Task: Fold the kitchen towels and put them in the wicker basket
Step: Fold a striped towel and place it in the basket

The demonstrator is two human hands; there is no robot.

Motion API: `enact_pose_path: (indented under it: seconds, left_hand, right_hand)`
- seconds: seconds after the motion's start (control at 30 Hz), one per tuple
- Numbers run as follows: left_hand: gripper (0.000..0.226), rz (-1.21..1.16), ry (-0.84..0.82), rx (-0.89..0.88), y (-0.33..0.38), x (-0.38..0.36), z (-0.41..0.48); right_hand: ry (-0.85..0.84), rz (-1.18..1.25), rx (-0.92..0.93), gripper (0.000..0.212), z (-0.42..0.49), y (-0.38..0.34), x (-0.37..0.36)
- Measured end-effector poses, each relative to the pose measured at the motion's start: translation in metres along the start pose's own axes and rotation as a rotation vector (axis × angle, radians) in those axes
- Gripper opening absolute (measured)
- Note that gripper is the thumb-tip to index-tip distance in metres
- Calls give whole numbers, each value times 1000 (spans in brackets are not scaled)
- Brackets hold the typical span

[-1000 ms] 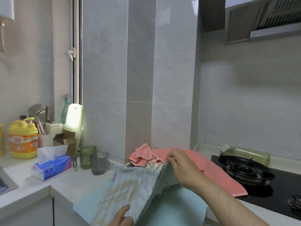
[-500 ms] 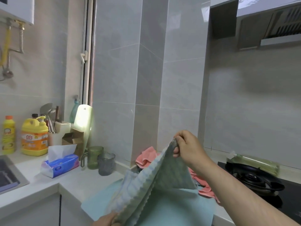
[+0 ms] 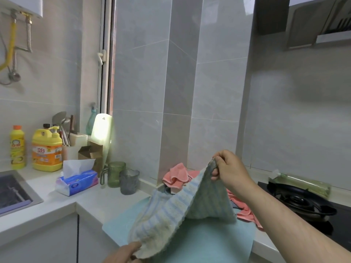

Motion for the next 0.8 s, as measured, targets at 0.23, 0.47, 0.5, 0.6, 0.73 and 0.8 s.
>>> enact_pose_path:
  seconds: [0.23,0.47,0.5,0.6,0.73,0.8]
  left_hand:
    - [37,150,-38,-279,157,61,-56]
    - [9,222,-43,-315,174,57,-39]
    - [3,294,-102,-352,176,50,-40]
    - [11,314,-97,-362,179,62,-42]
    - [19,267,-37,-367,201,79,-43]
    - [11,163,135,-353,202,98,-55]
  right_hand:
    - [13,1,-73,21,2,23,2]
    - [41,-5,-156,22,-2,46,7]
    - [42,-6,-165,22,-3,50,7]
    - [39,-12,-190,21,-3,56,11]
    - [72,-8,-193,22,0,57,25]
    - [74,-7,-211,22,-2,61,28]
Point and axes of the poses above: each hand's wrist, its own z-axis towards the middle knuckle, its own x-axis out of the back of the hand, y = z × x, the point moved 7 cm from there along z, towards the middle knuckle, and after that the axes turned 11 degrees about -y, right-handed, at the moved point
